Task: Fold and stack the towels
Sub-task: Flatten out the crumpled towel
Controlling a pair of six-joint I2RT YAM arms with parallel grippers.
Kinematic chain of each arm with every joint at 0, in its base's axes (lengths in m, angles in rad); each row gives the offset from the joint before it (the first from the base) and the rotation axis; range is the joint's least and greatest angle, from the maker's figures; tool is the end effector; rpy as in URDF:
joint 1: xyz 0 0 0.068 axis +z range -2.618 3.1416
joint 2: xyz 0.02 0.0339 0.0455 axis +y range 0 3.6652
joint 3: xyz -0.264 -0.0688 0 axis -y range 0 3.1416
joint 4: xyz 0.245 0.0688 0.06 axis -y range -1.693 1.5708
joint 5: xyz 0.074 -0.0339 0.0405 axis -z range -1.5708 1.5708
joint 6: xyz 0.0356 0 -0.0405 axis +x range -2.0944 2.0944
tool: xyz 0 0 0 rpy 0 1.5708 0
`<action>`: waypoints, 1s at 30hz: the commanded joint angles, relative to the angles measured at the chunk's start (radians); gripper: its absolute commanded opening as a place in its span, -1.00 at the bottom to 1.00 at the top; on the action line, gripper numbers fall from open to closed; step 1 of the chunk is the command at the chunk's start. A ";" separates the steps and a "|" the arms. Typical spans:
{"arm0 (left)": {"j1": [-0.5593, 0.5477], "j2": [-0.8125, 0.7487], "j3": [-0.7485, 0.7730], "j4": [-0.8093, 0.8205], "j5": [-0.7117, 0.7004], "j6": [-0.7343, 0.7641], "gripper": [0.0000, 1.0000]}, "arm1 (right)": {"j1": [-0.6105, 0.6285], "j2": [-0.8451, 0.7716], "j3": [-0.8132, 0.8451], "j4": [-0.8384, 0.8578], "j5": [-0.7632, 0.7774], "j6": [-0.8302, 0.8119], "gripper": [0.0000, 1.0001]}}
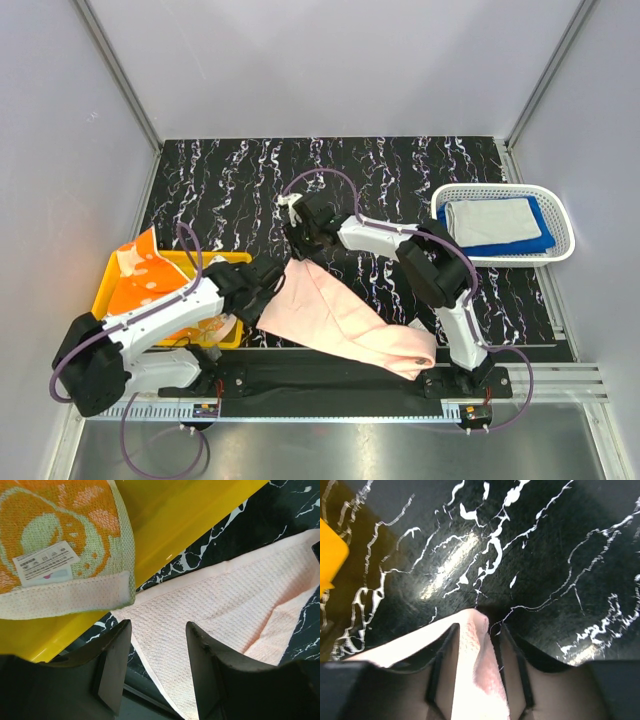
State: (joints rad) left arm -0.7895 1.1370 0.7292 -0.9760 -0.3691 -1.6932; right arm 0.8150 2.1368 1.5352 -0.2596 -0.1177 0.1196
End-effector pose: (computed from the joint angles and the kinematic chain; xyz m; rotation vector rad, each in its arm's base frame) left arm 0.1342 -0.1171 0.2056 -1.2360 2.4370 -0.0774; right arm 0.3185 0.3440 0.1642 -0.9045 2.3354 0.5496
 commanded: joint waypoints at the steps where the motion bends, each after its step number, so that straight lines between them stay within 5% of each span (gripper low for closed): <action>1: 0.013 0.023 -0.005 0.059 0.030 -0.014 0.04 | 0.015 0.024 0.063 0.005 -0.005 -0.021 -0.19; 6: 0.030 0.097 0.047 0.129 0.018 0.099 0.05 | -0.025 0.016 0.063 -0.016 0.149 -0.023 -0.79; 24: 0.217 0.536 0.406 0.217 0.094 0.452 0.24 | -0.270 -0.083 -0.107 -0.001 0.101 0.143 -0.84; 30: 0.230 0.561 0.359 0.279 0.142 0.457 0.16 | -0.295 -0.094 -0.136 0.002 0.102 0.169 -0.84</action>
State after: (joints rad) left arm -0.5617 1.7077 1.0996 -0.7479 -0.2649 -1.2697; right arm 0.5316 2.0880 1.4250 -0.2508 -0.0353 0.2623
